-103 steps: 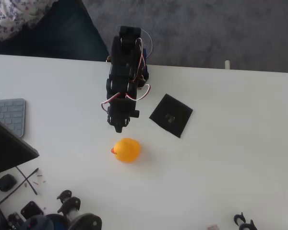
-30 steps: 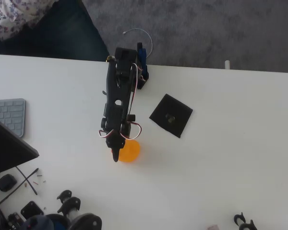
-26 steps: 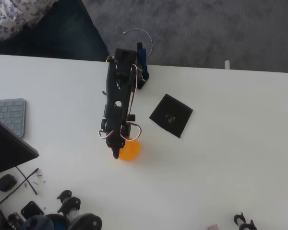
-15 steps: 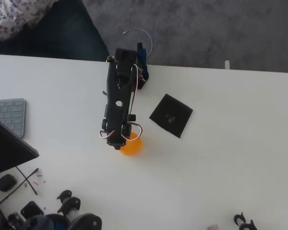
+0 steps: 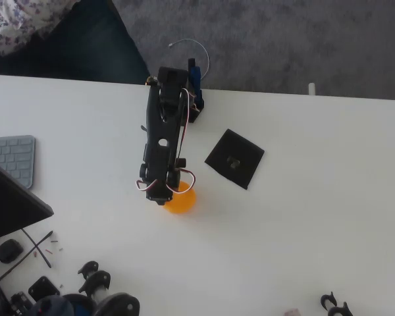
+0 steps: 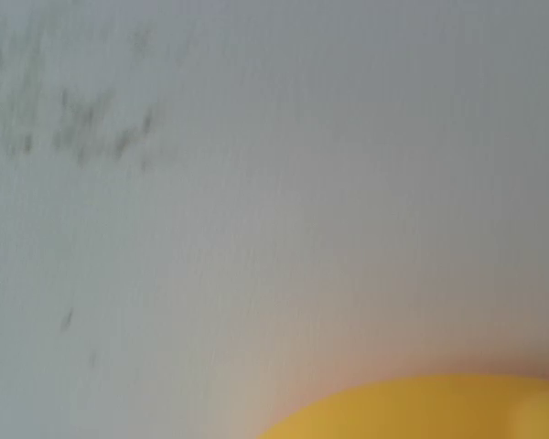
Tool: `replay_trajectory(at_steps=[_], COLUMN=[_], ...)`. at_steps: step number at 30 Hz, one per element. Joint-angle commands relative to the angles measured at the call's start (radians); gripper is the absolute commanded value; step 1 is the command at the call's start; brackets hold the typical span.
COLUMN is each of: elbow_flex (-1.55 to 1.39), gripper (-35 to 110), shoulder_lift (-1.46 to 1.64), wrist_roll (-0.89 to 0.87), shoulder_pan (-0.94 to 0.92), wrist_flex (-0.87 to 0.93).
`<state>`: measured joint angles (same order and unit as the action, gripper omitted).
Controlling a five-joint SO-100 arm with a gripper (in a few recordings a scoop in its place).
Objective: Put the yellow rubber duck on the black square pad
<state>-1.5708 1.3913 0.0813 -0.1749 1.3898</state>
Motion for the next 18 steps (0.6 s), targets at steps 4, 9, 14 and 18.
replay_trajectory(at_steps=[4,9,14,18], elbow_flex=[0.218,0.224,0.224,0.222], gripper=[5,5,5,5], shoulder_lift=[0.038,0.094,0.270,0.350], wrist_roll=[0.014,0.011,0.006,0.006], shoulder_pan=[0.003,0.046,0.164,0.295], wrist_flex=[0.035,0.143,0.222,0.253])
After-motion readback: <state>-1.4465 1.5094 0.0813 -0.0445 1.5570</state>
